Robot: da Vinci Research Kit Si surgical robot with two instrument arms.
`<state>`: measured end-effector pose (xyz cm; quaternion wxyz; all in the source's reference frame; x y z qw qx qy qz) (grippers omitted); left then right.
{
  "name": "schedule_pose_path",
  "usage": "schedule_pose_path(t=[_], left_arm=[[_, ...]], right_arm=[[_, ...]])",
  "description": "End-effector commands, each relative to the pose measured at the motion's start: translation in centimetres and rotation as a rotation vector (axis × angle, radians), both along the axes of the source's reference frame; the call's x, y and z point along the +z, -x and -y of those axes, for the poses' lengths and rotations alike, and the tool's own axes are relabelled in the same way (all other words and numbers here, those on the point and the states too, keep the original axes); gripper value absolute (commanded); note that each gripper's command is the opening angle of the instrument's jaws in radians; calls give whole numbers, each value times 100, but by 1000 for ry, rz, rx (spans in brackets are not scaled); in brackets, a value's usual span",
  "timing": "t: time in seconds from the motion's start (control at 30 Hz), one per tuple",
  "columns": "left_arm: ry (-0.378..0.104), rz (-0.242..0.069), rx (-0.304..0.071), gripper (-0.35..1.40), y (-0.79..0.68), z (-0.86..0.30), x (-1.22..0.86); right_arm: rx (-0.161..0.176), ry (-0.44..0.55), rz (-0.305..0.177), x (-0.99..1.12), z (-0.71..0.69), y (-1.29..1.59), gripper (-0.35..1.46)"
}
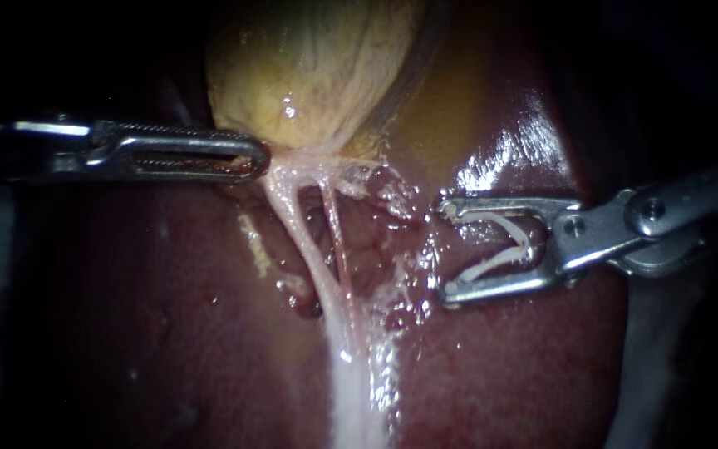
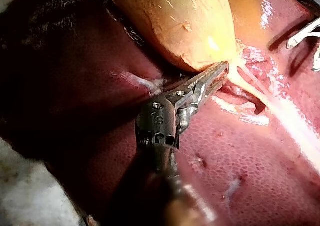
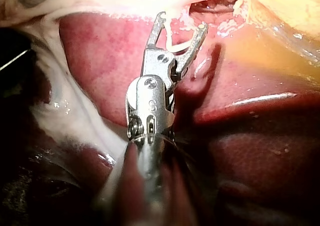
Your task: Clipping first clip left tube
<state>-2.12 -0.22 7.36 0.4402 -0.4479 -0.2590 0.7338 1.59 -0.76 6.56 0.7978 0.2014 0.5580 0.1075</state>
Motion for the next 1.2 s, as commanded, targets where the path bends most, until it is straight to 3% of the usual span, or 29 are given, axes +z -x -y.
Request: schedule_pose_path(t=[0.03,0.47,0.73,1.2], left_arm=[[0,-1,-1,-35,0,0,0],[1,-3,-3,-35,3,2,-2],[1,-4,-5,-35,6,3,-2],[1,-5,-6,-35,7,3,-3]], right_arm=[[-2,-1,-1,0,0,-1,49],[-10,0,-2,8,12,-44,49],[-26,9,-2,24,23,-74,49],[-39,-10,3,46,32,-94,49]])
